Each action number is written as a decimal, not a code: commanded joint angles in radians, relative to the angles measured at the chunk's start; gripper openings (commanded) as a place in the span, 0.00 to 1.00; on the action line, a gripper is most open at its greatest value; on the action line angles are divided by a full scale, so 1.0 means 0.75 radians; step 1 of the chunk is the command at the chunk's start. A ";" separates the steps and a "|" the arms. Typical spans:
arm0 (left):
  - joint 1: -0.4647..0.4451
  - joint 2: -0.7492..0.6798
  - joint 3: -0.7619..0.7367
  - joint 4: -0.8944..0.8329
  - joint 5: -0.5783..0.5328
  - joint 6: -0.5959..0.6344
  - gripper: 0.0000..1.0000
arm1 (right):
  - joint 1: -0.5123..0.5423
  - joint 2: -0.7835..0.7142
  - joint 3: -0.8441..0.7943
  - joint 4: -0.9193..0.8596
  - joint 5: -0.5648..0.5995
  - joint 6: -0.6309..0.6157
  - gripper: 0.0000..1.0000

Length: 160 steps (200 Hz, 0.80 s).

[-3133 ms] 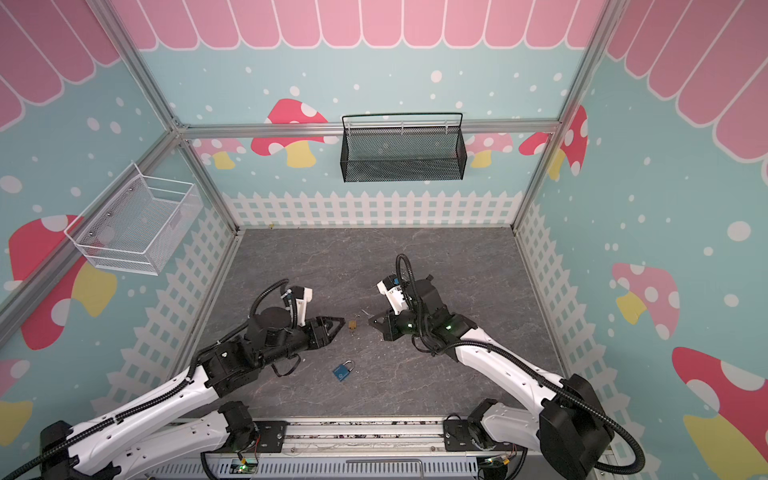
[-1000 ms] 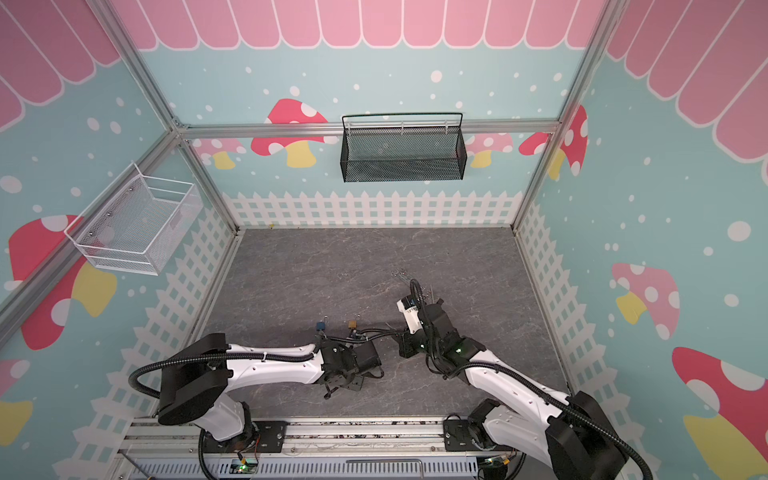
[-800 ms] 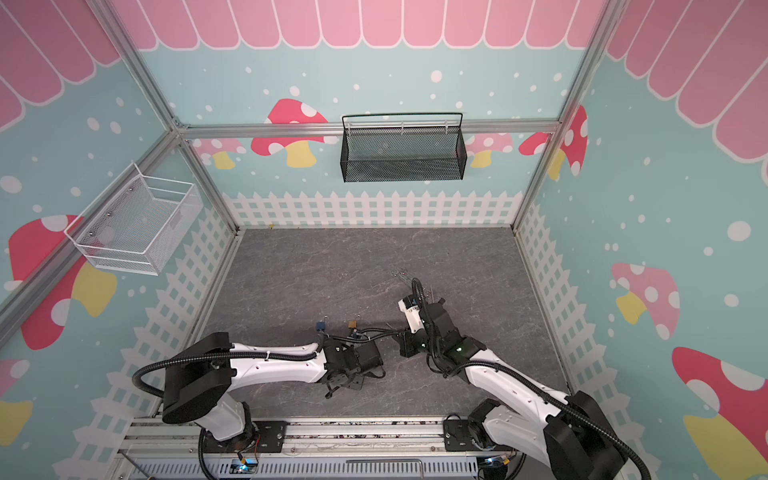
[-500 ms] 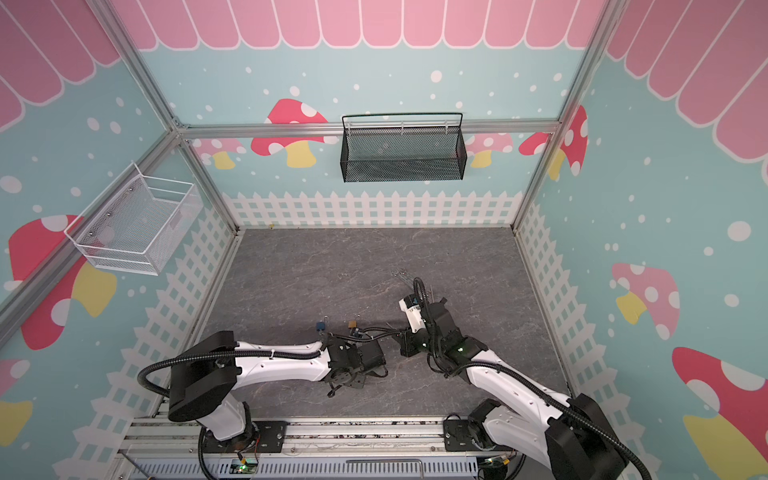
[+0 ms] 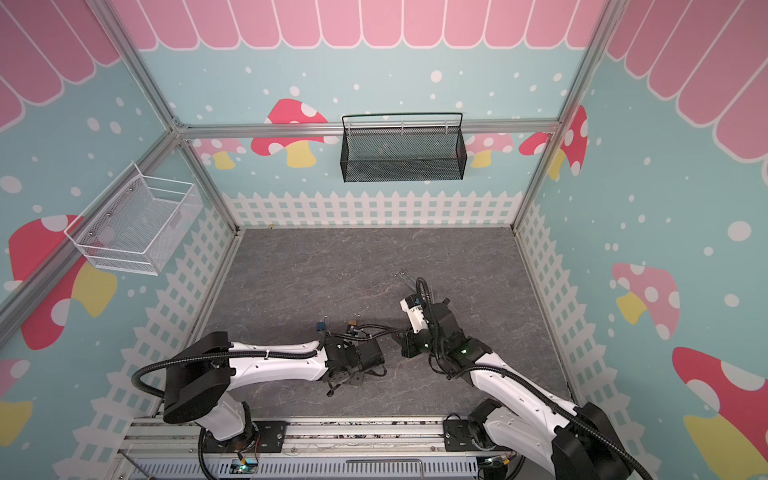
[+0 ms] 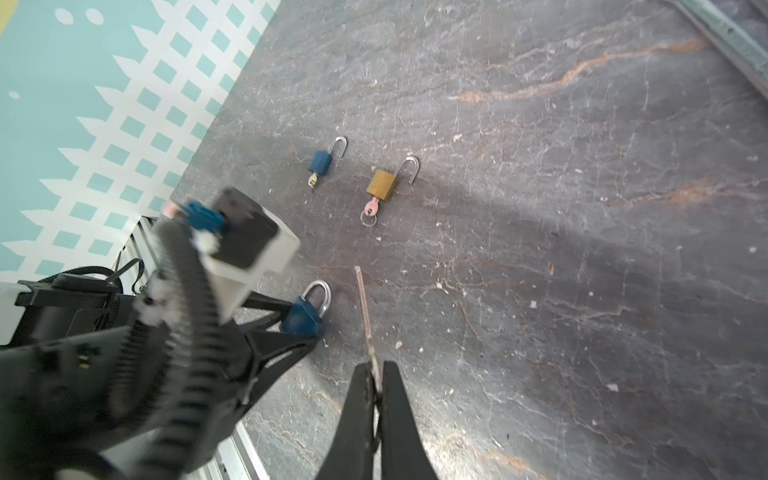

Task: Unlock with the key
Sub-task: 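Lift the blue padlock with the left gripper toward the right gripper's key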

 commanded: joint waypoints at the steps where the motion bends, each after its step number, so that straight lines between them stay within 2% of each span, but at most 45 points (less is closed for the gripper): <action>1: 0.015 -0.132 0.046 -0.002 -0.099 -0.149 0.00 | -0.005 -0.006 0.065 -0.111 -0.010 -0.014 0.00; 32: 0.042 -0.293 0.031 0.046 -0.163 -0.327 0.00 | -0.004 0.019 0.167 -0.270 0.005 -0.044 0.00; 54: 0.085 -0.418 -0.023 0.225 -0.137 -0.454 0.00 | 0.000 0.015 0.174 -0.273 -0.038 0.001 0.00; 81: 0.131 -0.519 -0.064 0.336 -0.141 -0.623 0.00 | 0.047 0.027 0.119 -0.176 -0.087 0.120 0.00; 124: 0.142 -0.600 -0.086 0.373 -0.226 -0.774 0.00 | 0.239 0.069 0.090 0.018 -0.004 0.308 0.00; 160: 0.142 -0.605 -0.106 0.409 -0.233 -0.855 0.00 | 0.381 0.131 0.103 0.202 0.097 0.451 0.00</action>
